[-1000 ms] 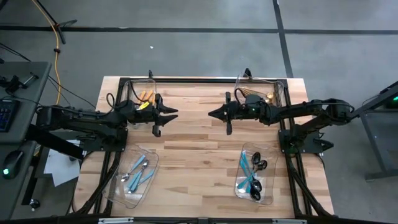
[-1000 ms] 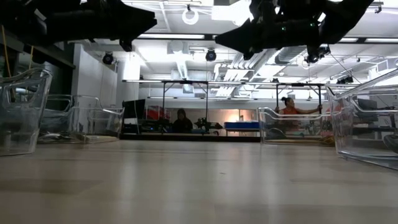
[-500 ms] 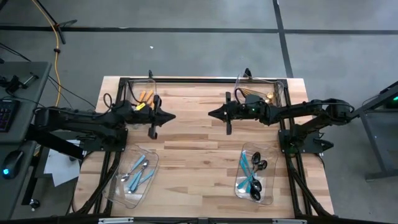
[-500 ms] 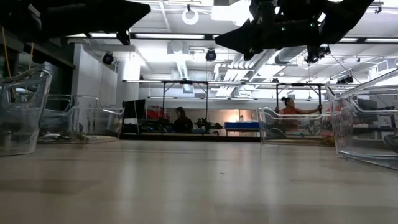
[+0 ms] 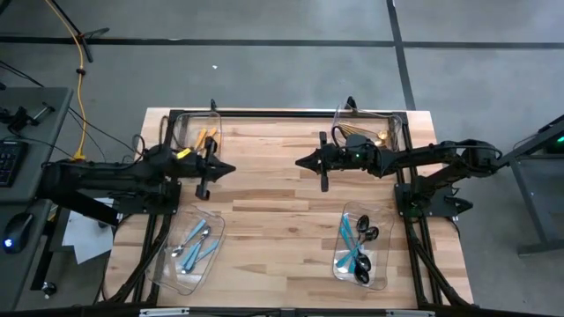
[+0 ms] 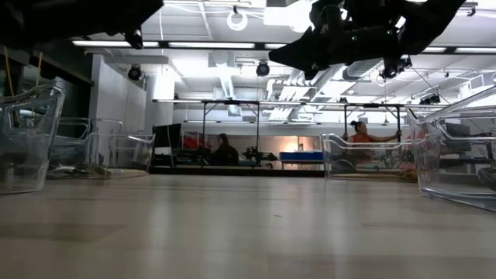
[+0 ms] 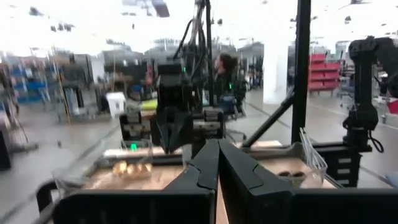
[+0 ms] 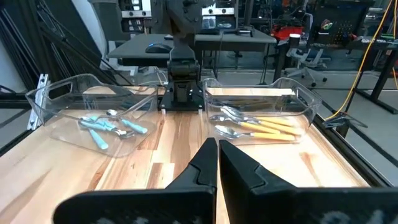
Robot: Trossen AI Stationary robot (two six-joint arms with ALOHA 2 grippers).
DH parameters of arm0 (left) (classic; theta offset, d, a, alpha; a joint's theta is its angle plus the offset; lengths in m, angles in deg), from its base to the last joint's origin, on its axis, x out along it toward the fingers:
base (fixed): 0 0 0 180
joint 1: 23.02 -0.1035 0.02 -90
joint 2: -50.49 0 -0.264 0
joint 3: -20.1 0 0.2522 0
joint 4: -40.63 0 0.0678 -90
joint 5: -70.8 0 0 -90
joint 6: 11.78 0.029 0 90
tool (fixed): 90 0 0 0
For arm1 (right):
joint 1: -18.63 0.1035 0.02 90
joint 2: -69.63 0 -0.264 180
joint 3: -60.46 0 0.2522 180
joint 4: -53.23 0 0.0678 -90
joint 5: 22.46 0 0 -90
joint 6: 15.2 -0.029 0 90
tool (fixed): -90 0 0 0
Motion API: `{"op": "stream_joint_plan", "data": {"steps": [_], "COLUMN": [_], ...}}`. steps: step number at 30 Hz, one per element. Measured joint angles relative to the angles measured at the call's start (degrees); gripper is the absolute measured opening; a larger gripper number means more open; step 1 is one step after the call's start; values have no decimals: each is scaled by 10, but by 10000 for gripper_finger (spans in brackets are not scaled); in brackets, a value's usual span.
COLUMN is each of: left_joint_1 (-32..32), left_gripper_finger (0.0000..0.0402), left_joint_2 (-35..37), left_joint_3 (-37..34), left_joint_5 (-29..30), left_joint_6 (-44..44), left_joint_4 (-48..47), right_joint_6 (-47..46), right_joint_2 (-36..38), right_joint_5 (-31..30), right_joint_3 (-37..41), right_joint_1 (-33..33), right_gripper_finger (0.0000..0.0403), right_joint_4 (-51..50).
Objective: Sort silverware by color (type)
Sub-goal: Return to Home Position
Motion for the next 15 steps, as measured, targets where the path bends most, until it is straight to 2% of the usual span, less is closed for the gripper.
{"op": "stream_joint_plan", "data": {"steps": [4,8,15], "left_joint_1": [0,0,0], "left_gripper_finger": [0,0,0], "left_joint_2": [47,98,178], "left_joint_3": [-54,-95,-107], "left_joint_5": [0,0,-2], "left_joint_6": [9,-9,-6], "left_joint_4": [45,42,-36], "right_joint_6": [-1,-1,-1], "right_joint_2": [0,0,0], "right_joint_5": [0,0,0], "right_joint_3": [0,0,0], "right_joint_1": [0,0,0], "right_gripper_finger": [0,0,0], "right_joint_4": [0,0,0]}}
